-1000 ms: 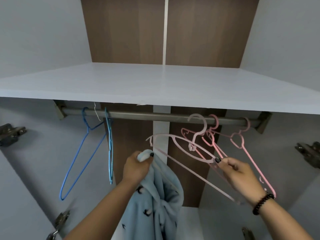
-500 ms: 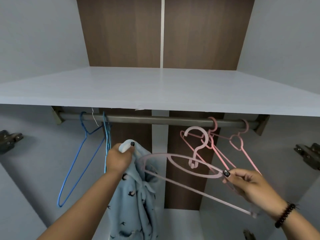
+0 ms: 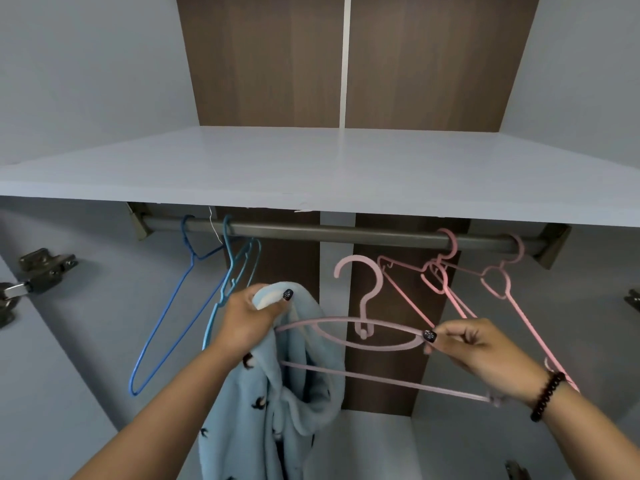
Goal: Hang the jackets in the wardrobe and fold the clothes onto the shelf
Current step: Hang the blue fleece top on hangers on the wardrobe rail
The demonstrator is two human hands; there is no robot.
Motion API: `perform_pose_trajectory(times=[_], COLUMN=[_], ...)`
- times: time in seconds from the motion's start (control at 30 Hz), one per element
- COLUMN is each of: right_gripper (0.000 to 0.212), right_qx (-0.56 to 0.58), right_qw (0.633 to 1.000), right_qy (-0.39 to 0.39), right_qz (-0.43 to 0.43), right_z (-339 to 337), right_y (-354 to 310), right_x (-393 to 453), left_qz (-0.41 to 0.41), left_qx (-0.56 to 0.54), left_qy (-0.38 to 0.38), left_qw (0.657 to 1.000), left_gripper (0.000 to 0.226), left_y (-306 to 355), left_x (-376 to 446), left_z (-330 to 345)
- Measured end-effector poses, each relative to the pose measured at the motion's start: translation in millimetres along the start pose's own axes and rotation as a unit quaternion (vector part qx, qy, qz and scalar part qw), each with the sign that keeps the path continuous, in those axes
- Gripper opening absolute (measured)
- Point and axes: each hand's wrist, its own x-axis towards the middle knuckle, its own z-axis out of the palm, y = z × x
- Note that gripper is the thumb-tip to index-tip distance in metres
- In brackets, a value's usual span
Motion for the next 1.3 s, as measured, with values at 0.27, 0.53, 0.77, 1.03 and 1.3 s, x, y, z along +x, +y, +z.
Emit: perform_pose_trajectory(times=[0.27, 0.53, 0.77, 1.03, 1.3], right_gripper=[0.03, 0.038, 0.039, 0.035, 0.009], right_qx=[-0.083, -0.259, -0.149, -0.099, -0.018], right_qw=[0.996, 0.962, 0.969, 0.97, 0.945], right_qy=[-0.015, 0.048, 0.158, 0.196, 0.296], right_qz=[-0.035, -0.07, -0.117, -0.106, -0.139], right_z=[36.2, 67.2, 64.1, 55.4, 40.7], right_y=[-2.3, 4.9, 28.3, 43.6, 33.4], right_x=[11.3, 6.0, -0.5, 2.7, 12.3], left_qz=[-0.124, -0.134, 0.163, 0.258, 0.155], left_qx=[-0.173, -0.235, 0.133, 0.301, 0.135], left_qy=[-0.015, -0.066, -0.149, -0.159, -0.054], left_qw=[0.977, 0.961, 0.966, 0.904, 0.977], left_gripper=[0.02, 0.018, 0.052, 0.065, 0.047], left_y=[20.1, 45.4, 32.7, 21.4, 16.0], left_x=[-15.8, -32.0, -26.3, -22.6, -22.2], left_z=[13.0, 40.6, 45.2, 42.4, 36.4])
